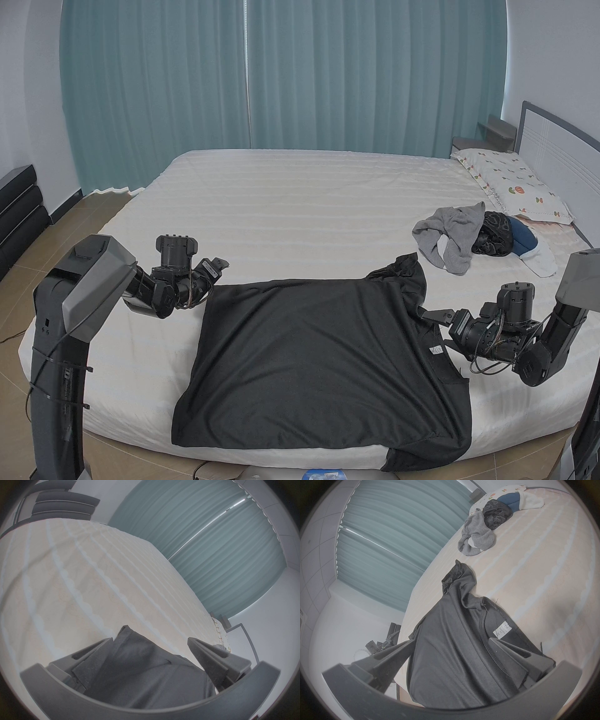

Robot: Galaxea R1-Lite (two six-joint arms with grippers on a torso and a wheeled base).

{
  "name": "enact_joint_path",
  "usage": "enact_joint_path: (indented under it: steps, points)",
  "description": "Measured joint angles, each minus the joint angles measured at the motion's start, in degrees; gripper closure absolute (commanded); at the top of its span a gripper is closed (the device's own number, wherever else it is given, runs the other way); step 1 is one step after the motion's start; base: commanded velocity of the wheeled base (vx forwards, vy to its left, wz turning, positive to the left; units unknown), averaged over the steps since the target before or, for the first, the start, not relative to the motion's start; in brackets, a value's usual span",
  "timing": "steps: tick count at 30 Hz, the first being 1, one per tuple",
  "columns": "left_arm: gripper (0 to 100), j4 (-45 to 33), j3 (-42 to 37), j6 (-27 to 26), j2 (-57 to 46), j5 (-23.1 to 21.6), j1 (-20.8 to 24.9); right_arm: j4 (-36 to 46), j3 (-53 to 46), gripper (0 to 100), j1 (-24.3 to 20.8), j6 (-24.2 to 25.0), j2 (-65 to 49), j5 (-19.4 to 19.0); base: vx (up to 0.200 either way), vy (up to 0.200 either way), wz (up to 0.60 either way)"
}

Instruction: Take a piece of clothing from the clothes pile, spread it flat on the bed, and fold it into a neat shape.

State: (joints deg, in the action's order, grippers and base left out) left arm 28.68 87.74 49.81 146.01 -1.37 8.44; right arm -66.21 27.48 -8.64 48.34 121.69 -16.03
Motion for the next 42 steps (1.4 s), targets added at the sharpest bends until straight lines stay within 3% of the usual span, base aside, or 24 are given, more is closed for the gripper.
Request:
enact_joint_path:
  steps: [13, 14, 25, 31, 37, 42]
  points:
    - [0, -0.20, 6.78, -0.16, 6.58, 2.32, -0.34, -0.05, 0.55, 0, 0.22, 0.00, 0.41, 0.05, 0.000, 0.000, 0.00]
    - [100, -0.33, 7.05, -0.16, 6.86, 2.32, -0.26, -0.05, 0.57, 0, 0.21, 0.00, 0.44, 0.05, 0.000, 0.000, 0.00]
    - [100, 0.05, 9.14, -0.11, 8.37, 2.71, -0.28, -0.13, 0.61, 0, 0.11, 0.00, 0.52, 0.07, 0.000, 0.000, 0.00]
    - [100, 1.39, 10.17, -0.09, 8.62, 7.46, -1.05, -1.58, 0.96, 0, 0.35, -0.13, 0.34, 0.77, 0.000, 0.000, 0.00]
    - [100, 1.23, 11.85, -0.77, 8.48, 8.14, -2.02, -2.24, 2.82, 0, 0.74, -0.30, 0.69, 1.10, 0.000, 0.000, 0.00]
    - [100, -0.22, 14.21, -4.00, 8.11, 8.31, -2.74, -0.77, 6.40, 0, 0.77, -0.61, 2.54, 4.33, 0.000, 0.000, 0.00]
